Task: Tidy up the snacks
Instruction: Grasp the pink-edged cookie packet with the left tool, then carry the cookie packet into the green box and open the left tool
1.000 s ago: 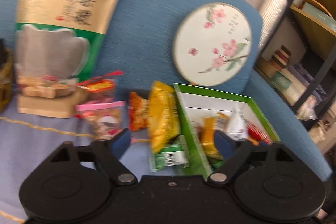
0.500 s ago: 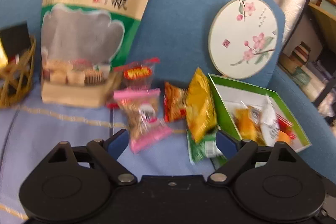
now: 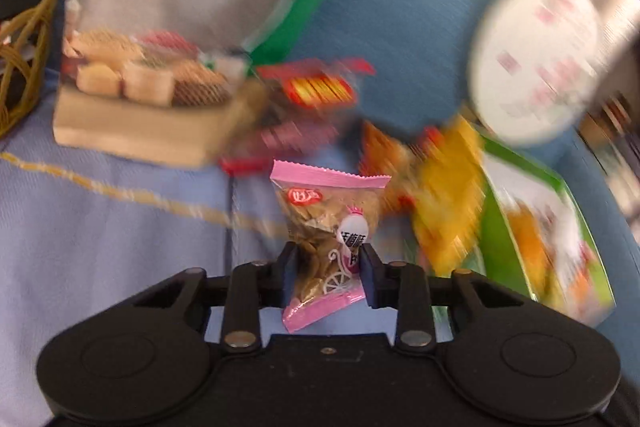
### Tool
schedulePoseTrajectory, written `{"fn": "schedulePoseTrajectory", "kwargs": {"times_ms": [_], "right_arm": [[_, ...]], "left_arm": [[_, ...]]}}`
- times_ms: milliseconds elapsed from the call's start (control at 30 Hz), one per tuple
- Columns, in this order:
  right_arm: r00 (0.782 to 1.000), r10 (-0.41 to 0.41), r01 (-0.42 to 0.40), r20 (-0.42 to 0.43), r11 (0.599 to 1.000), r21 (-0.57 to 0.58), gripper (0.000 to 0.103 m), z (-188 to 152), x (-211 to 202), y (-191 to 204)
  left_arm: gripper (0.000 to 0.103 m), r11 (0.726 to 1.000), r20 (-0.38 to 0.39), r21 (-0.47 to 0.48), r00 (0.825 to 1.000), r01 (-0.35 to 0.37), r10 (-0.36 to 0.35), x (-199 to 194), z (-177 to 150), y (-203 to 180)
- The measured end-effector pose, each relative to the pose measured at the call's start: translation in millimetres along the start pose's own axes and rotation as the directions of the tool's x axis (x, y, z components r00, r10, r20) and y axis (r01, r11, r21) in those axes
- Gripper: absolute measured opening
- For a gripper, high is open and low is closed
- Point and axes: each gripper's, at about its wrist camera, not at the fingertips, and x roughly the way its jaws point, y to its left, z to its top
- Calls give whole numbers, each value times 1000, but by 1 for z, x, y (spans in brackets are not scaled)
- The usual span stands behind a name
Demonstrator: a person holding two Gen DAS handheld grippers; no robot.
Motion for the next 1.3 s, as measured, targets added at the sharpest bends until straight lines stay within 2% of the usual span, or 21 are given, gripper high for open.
{"fn": "schedulePoseTrajectory", "kwargs": {"times_ms": [67, 100, 133, 167, 200, 233, 267, 367, 500, 600, 633, 667, 700, 733, 767, 833, 933, 1067, 1300], "right_arm": [[998, 65, -64, -23, 998, 15, 103, 0, 1, 1], [994, 105, -104, -45, 994, 22, 103, 0, 2, 3], [987, 143, -141, -71, 990, 30, 103, -1, 5, 4], [982, 166, -163, -93, 986, 40, 103, -3, 8, 5], [978, 178, -174, -110, 984, 49, 103, -5, 11, 6], [975, 185, -179, -126, 982, 60, 103, -7, 15, 7], [973, 186, -178, -135, 981, 70, 103, -9, 19, 8], [963, 210, -191, -168, 974, 121, 103, -15, 31, 7], [951, 256, -219, -173, 954, 206, 103, -20, 48, 0], [951, 259, -222, -167, 952, 212, 101, -20, 55, 0], [952, 255, -218, -168, 954, 208, 98, -20, 58, 1], [952, 252, -215, -174, 955, 206, 86, -20, 60, 2], [948, 262, -225, -180, 953, 203, 75, -20, 61, 3], [947, 255, -217, -198, 957, 194, 58, -19, 62, 5], [948, 250, -216, -196, 960, 178, 53, -18, 59, 6], [953, 240, -213, -186, 965, 156, 46, -14, 53, 7], [966, 230, -212, -115, 965, 152, 44, -3, 38, 2], [983, 186, -185, 8, 974, 133, 43, 14, 11, -11], [991, 75, -93, 113, 982, 162, 43, 33, -10, -50]], "left_arm": [[12, 997, -60, 52, 997, 50, -46, -17, -20, -2], [16, 995, -86, 69, 994, 76, -70, -27, -32, -3], [35, 993, -103, 80, 991, 91, -83, -37, -41, -2], [49, 992, -105, 85, 991, 91, -82, -49, -52, -2], [81, 994, -92, 79, 993, 75, -68, -61, -59, 0], [97, 995, -75, 70, 995, 64, -59, -70, -66, 0], [98, 996, -61, 56, 996, 68, -65, -79, -70, 3], [96, 995, -67, 6, 993, 96, -96, -86, -69, 6], [93, 992, -62, -42, 990, 120, -123, -77, -60, 4], [86, 990, -69, -68, 989, 124, -129, -66, -54, 5], [78, 989, -75, -75, 989, 124, -129, -64, -54, 7], [67, 991, -89, -72, 989, 114, -121, -61, -53, 8], [23, 993, -113, -59, 987, 104, -110, -57, -54, 8], [21, 994, -128, -49, 986, 101, -106, -53, -55, 8], [19, 994, -118, -50, 987, 100, -105, -55, -56, 7], [7, 994, -98, -49, 990, 95, -99, -61, -54, 1], [7, 995, -55, -2, 994, 97, -97, -75, -43, -16], [7, 989, -5, 59, 990, 139, -139, -87, -21, -45], [7, 968, 20, 180, 984, 173, -179, -66, 9, -107]]}}
